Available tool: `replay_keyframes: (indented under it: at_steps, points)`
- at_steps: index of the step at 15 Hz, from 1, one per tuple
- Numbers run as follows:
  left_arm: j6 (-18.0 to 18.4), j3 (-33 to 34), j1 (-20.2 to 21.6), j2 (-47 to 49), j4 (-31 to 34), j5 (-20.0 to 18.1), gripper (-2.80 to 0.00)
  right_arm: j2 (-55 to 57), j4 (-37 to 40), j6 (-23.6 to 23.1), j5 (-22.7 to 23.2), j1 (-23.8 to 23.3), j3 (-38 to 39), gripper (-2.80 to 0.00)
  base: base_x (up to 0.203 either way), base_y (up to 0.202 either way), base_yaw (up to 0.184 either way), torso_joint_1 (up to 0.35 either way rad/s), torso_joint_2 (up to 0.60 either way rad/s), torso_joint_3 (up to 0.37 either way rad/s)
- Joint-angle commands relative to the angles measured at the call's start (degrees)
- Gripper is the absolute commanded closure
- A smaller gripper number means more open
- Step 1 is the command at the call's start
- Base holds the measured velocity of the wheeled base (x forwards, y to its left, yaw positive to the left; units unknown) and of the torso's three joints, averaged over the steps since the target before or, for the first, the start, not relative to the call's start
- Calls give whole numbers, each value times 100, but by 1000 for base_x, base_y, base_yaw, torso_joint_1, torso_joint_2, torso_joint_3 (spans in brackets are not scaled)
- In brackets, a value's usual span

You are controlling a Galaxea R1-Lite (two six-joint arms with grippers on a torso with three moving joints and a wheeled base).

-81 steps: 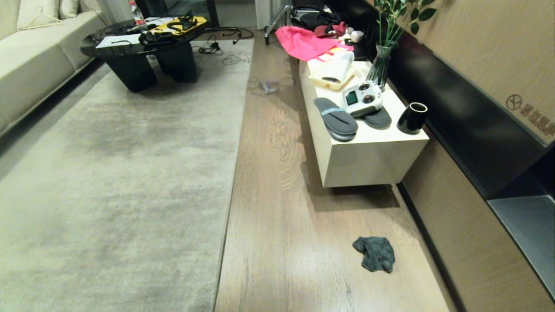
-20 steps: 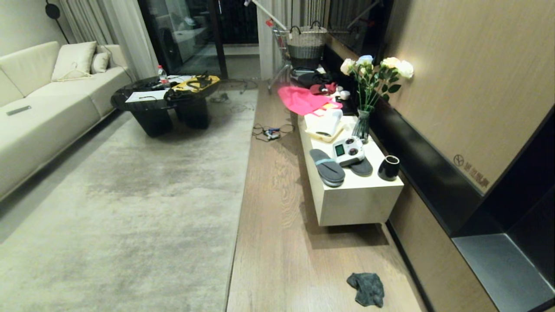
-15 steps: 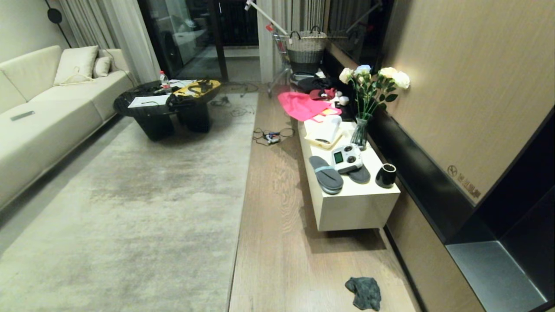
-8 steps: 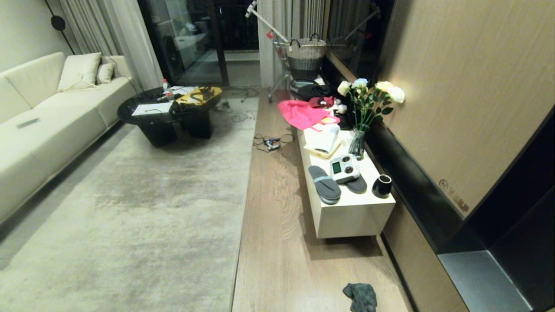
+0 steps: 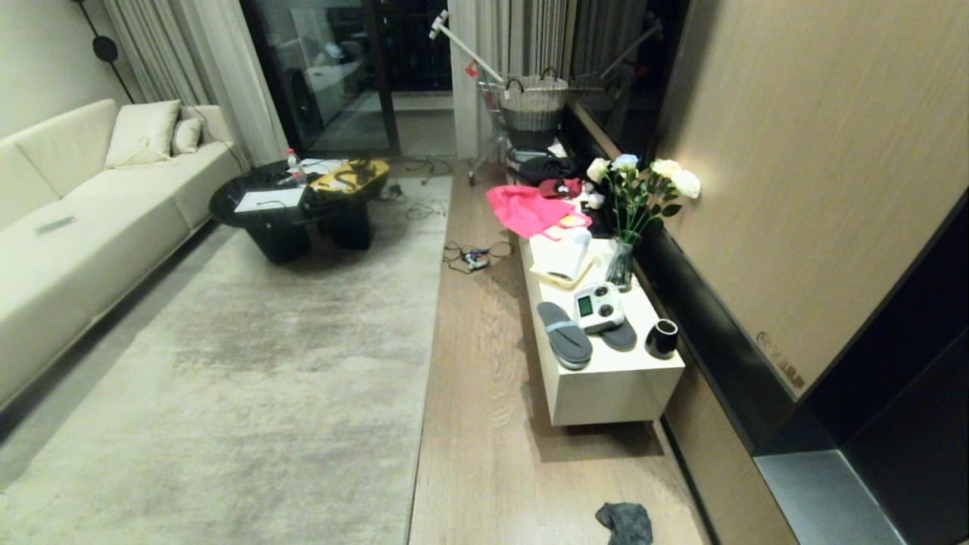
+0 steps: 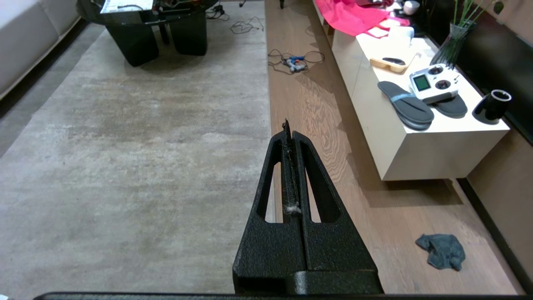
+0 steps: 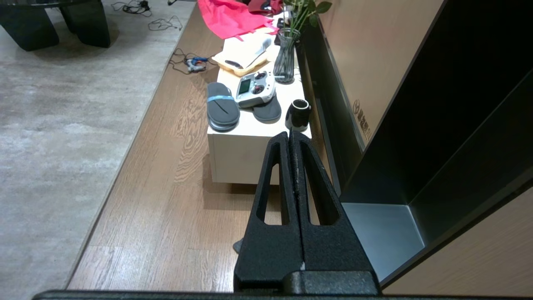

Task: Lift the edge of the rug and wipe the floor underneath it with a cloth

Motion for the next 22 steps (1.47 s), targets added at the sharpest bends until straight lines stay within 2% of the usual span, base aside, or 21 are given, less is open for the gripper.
replay_keyframes:
  at_steps: [1,8,10,12,13,22]
  points:
    - [-2,0,1,9,-1,0,0,0,-3,-15,-6,2,0,0,0,0,0,154,-345,-199]
    - [-2,0,1,9,-1,0,0,7,-3,-28,-6,2,0,0,0,0,0,149,-334,-192]
    - [-2,0,1,9,-1,0,0,8,13,237,-12,4,0,0,0,0,0,72,-164,-85]
    - [-2,0,1,9,-1,0,0,8,8,779,-39,7,0,0,0,0,0,0,0,0]
    - [-2,0,1,9,-1,0,0,9,6,854,-58,3,0,0,0,0,0,0,0,0]
    - [-2,0,1,9,-1,0,0,9,6,846,-53,11,0,0,0,0,0,0,0,0]
